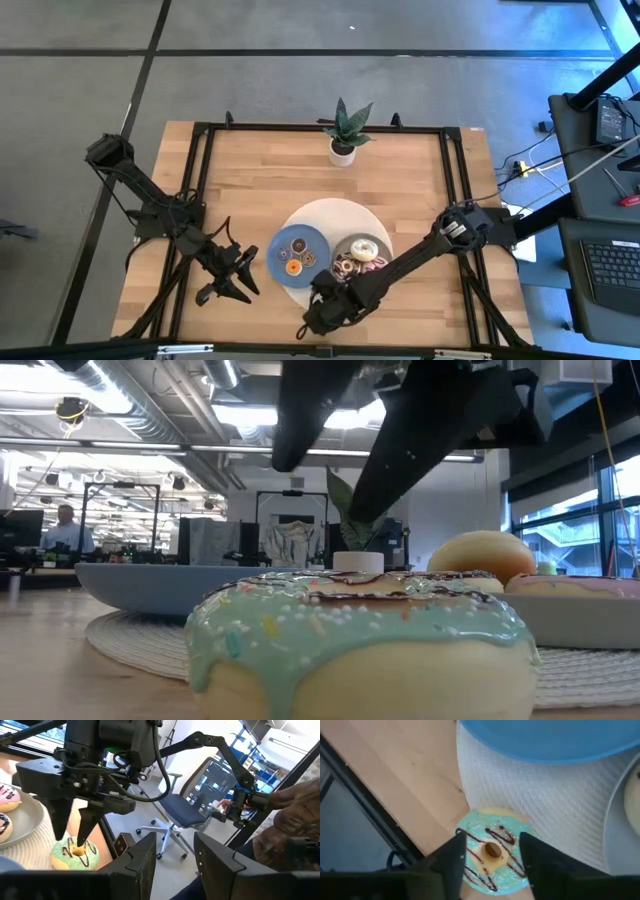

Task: Pick & Place donuts
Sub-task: Put the large green donut on the gray plate

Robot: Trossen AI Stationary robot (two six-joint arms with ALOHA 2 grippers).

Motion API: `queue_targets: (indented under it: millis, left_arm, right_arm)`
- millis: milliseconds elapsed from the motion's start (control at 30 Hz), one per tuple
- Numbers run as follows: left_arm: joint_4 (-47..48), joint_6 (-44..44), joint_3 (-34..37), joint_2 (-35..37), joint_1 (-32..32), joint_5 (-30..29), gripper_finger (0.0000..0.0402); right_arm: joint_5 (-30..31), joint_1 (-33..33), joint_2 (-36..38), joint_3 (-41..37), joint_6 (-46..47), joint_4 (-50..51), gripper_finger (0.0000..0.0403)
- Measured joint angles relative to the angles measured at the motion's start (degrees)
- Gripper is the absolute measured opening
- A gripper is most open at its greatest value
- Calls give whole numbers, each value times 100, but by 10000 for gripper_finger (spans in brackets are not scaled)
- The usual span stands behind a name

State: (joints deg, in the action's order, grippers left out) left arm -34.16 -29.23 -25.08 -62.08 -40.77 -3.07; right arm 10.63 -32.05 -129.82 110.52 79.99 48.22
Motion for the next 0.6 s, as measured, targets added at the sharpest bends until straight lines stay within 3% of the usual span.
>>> queue_targets:
  millis: [233, 433, 600]
  left_arm:
    - [10, 4, 0, -2, 0, -119, 128]
    - [10, 164, 0, -2, 0, -241, 128]
    - [10, 193, 0, -2, 0, -240, 128]
  right_arm:
    - [-307, 0, 2, 0, -377, -199, 250]
    - [-339, -19, 2, -4, 211, 423, 252]
    - [-327, -40, -30, -148, 375, 191, 245]
